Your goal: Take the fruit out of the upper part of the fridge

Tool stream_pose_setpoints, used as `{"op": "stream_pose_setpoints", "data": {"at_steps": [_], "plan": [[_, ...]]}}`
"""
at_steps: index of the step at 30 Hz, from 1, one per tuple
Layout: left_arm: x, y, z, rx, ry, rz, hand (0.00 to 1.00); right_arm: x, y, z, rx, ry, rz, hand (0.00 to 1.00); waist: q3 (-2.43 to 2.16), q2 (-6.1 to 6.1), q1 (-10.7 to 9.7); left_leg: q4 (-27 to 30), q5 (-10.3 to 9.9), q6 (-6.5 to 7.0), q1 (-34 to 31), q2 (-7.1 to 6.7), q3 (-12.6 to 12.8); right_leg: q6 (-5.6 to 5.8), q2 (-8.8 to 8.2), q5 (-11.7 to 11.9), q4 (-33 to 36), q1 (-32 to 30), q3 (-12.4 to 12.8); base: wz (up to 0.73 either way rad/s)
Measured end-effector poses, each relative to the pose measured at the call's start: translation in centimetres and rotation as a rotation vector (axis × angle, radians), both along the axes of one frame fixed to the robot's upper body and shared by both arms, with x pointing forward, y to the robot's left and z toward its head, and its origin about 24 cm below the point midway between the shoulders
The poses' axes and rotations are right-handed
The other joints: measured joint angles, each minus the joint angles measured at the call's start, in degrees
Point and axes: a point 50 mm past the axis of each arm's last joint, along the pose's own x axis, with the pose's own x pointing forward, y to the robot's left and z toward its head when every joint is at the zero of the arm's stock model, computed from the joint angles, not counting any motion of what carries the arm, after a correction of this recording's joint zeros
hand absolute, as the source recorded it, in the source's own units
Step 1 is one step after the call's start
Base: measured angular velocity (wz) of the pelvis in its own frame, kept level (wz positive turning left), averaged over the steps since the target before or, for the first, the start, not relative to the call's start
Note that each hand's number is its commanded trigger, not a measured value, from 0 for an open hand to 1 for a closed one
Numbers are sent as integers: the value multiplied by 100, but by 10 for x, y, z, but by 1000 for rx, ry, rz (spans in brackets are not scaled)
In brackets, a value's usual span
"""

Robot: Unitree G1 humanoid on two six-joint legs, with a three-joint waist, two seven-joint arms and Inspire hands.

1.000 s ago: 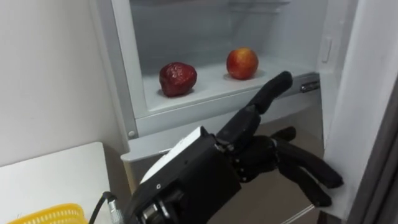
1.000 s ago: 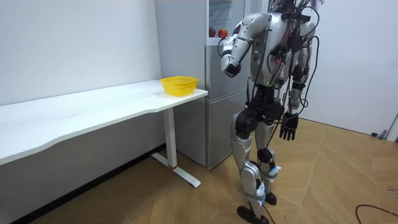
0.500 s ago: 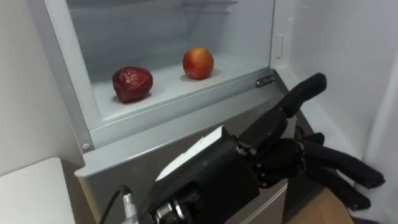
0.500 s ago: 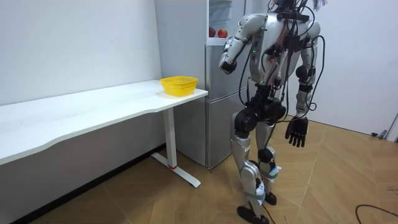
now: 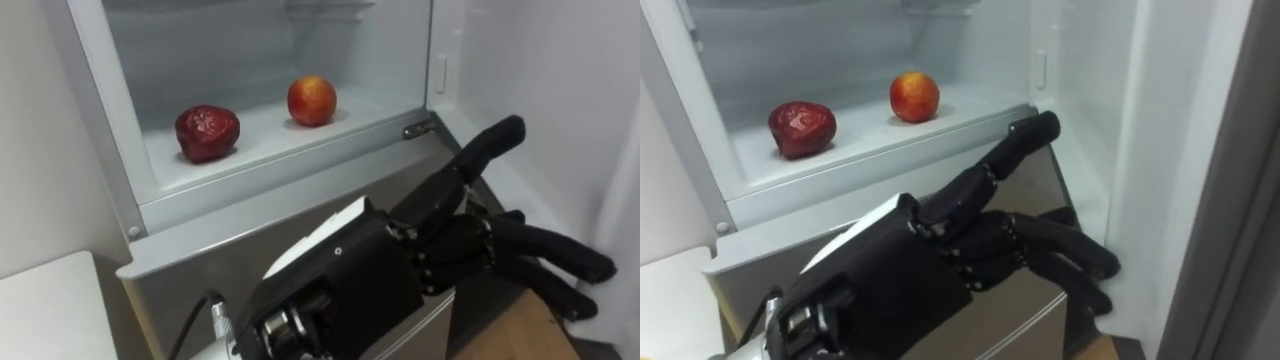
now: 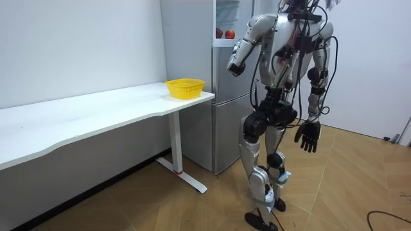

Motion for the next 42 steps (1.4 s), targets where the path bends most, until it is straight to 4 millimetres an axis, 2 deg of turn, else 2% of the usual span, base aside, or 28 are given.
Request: {"op": "stream_pose_setpoints", "data": {"at_steps": [11,19,23,26,28,38,42], "plan": [[-3,-7,-2,-25,31,-47,0,0,0,0,0,-3,-2,0,-2,7,-139,-5,0,0,11,8,41,-1,11,4,-17,-2,59,-3],[0,-14,5,-24,13,-75,0,0,-3,1,-5,-9,-27,0,34,98,-168,-5,0,0,14,-3,95,0,21,4,-6,-20,89,-1],[3,-19,3,-38,44,-98,0,1,-5,2,-9,-21,-40,0,26,124,-189,-4,0,0,10,5,185,-1,51,8,26,-70,203,-17],[1,-24,2,-42,52,-118,0,-1,-7,2,-15,-21,-51,0,27,122,-313,-5,0,0,12,4,206,-1,62,8,62,-96,241,-8],[2,-26,1,-45,62,-126,0,2,-8,2,-15,-28,-51,0,27,122,-312,-3,0,0,15,22,269,-1,86,8,81,-126,343,-22],[7,-30,4,-45,52,-132,0,2,-7,2,-4,-30,-61,0,29,117,-478,-6,0,0,18,41,263,0,89,8,72,-127,356,-1],[4,-37,3,-44,62,-159,0,3,-7,2,-4,-35,-58,0,29,115,-480,-13,0,0,18,38,272,1,96,9,72,-140,384,-4]]}}
